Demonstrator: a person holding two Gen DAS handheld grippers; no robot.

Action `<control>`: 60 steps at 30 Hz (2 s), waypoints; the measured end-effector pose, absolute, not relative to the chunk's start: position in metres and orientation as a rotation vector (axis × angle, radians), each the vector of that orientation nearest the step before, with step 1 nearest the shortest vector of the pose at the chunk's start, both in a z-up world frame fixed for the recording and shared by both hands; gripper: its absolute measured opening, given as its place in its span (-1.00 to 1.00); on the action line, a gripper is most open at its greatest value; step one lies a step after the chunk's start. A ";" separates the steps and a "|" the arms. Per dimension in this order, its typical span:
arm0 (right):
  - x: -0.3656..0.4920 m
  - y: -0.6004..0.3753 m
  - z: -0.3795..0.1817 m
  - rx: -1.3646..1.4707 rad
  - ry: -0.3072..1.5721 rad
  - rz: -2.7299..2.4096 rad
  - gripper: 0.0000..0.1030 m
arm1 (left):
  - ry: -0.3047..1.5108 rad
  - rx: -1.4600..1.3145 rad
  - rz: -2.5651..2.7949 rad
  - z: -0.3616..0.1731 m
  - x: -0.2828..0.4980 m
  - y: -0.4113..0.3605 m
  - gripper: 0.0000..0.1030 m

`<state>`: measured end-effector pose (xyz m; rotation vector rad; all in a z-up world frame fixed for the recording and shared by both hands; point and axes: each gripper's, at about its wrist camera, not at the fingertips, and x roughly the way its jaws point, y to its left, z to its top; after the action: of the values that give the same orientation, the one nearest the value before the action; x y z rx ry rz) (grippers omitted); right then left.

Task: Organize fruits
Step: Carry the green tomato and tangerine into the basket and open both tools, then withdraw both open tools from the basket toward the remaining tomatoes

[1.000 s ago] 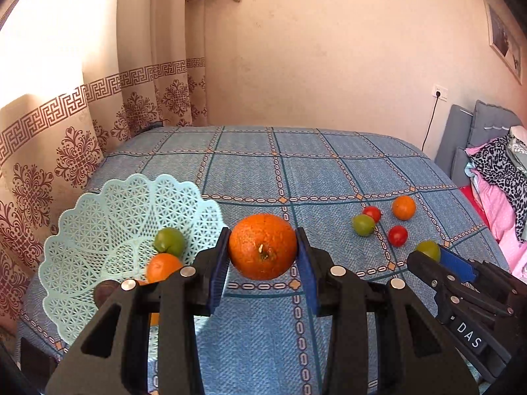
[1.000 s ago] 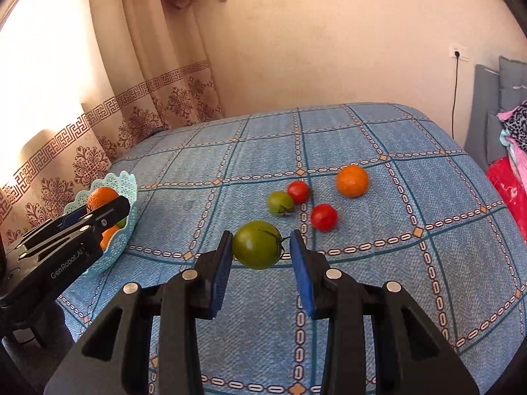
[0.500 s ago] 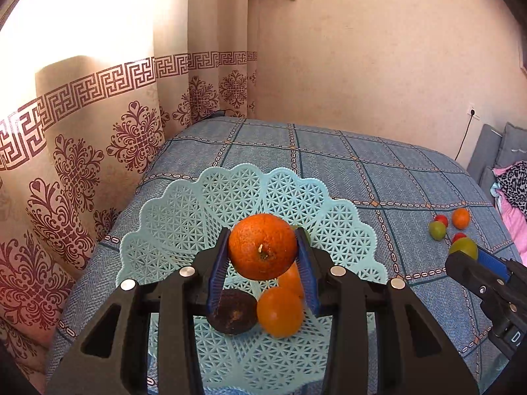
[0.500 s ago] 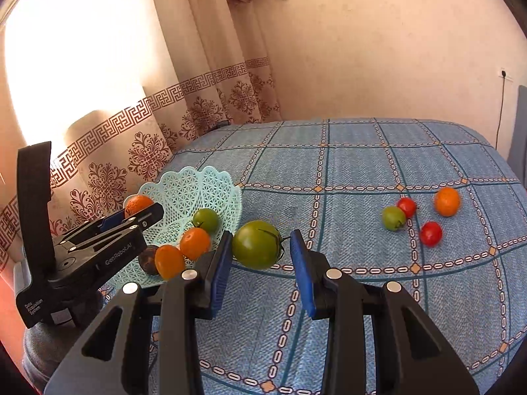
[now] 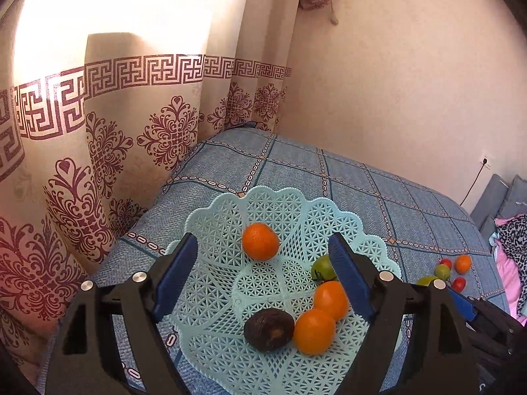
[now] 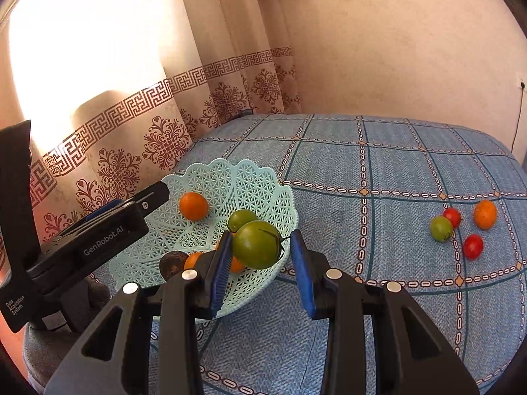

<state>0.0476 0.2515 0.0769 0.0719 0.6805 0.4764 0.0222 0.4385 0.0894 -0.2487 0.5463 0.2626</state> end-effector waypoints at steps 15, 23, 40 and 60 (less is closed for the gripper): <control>0.048 0.262 0.073 0.071 0.679 0.476 0.03 | 0.526 -0.261 0.286 0.098 0.014 0.442 0.81; 0.049 0.242 0.067 0.101 0.684 0.432 0.03 | 0.523 -0.242 0.284 0.098 0.015 0.436 0.82; 0.059 0.177 0.058 0.071 0.683 0.296 0.03 | 0.542 -0.161 0.252 0.091 0.022 0.403 0.82; 0.085 0.065 0.031 0.084 0.741 0.115 0.03 | 0.596 -0.058 0.102 0.095 0.029 0.333 0.83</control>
<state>0.0848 0.0654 0.0308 0.0843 0.7414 0.1148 0.0292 0.3326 0.0953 -0.0582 0.5956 0.1019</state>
